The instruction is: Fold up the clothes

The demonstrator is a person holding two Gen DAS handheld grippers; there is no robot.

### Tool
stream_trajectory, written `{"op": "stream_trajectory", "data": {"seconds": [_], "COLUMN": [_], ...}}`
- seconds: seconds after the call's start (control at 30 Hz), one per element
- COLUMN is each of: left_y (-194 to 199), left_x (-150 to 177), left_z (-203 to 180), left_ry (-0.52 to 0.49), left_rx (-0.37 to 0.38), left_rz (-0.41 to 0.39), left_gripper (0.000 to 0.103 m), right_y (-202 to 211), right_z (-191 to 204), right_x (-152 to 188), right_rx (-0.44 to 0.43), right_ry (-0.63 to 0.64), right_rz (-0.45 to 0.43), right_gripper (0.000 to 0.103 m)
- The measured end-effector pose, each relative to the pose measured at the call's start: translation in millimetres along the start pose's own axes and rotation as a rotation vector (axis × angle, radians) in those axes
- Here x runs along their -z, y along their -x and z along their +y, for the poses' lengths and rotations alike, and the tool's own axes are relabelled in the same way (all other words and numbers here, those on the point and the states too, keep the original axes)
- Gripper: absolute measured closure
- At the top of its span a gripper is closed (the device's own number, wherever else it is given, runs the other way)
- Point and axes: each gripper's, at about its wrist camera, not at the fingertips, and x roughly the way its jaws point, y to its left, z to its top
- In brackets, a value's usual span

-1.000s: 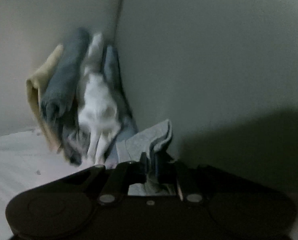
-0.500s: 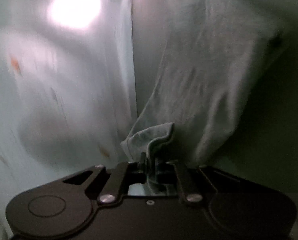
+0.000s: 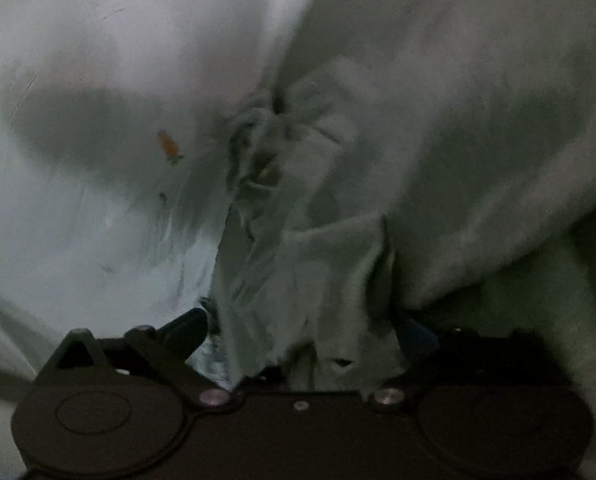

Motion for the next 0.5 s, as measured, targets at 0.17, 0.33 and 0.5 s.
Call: {"op": "stream_trajectory", "data": {"seconds": [0.17, 0.33, 0.5], "left_y": [0, 15, 45], "left_x": [-8, -10, -7], "left_z": [4, 11, -2], "left_ry": [0.017, 0.057, -0.015], "left_rx": [0.007, 0.035, 0.068], "left_rz": [0.066, 0.096, 0.026], "left_gripper": [0.000, 0.000, 0.000], "right_y": [35, 66, 59], "right_z": [33, 31, -6], "right_x": [5, 25, 34], "right_rx": [0.195, 0.533, 0.767], "right_ry": [0.333, 0.664, 0.879], "right_rz": [-0.175, -0.441, -0.392], "right_gripper": [0.000, 0.000, 0.000]}}
